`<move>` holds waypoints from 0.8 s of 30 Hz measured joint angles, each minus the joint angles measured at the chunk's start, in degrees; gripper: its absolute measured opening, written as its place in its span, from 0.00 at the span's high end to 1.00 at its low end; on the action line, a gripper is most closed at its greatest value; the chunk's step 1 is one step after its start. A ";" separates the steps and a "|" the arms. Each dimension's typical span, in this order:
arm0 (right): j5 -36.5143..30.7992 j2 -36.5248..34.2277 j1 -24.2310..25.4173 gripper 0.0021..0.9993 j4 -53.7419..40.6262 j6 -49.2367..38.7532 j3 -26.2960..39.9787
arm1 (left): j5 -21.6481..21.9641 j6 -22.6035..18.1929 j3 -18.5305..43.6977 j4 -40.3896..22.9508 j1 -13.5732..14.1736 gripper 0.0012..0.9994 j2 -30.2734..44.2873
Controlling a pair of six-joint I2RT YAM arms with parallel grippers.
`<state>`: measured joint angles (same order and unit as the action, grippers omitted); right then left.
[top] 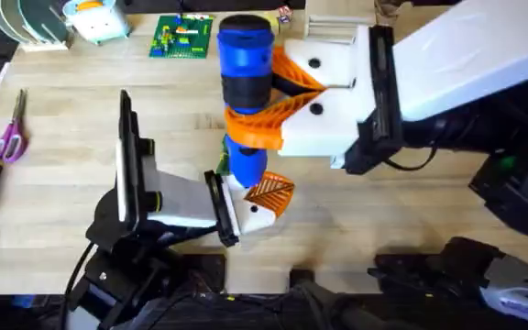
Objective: Pick up the gripper from the table and insert it into the empty holder that is missing its gripper. Then pick up a screw, insert it into the mounting hole, and use the screwdriver to tighten it. Finally, clean up the table by picking up the vegetable and placing it into the bucket.
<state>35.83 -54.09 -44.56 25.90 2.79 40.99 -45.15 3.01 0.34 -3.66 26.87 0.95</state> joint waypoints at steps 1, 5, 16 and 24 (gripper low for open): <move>0.00 -0.04 0.00 0.98 0.27 0.02 0.00 | -0.01 0.00 0.00 0.00 0.00 0.99 0.00; 0.00 -0.15 0.00 0.98 0.86 0.02 0.00 | 0.00 0.00 0.00 0.00 0.00 0.99 0.00; 0.00 -1.10 -0.06 0.98 0.91 0.66 0.00 | 0.00 0.00 0.00 0.00 0.00 0.99 0.00; -0.02 -1.59 -0.07 0.98 0.38 0.66 0.00 | 0.02 0.13 0.00 -0.01 0.00 0.99 0.00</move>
<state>35.81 -55.68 -44.62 26.28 3.44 40.99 -45.12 3.14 0.34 -3.67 26.87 0.95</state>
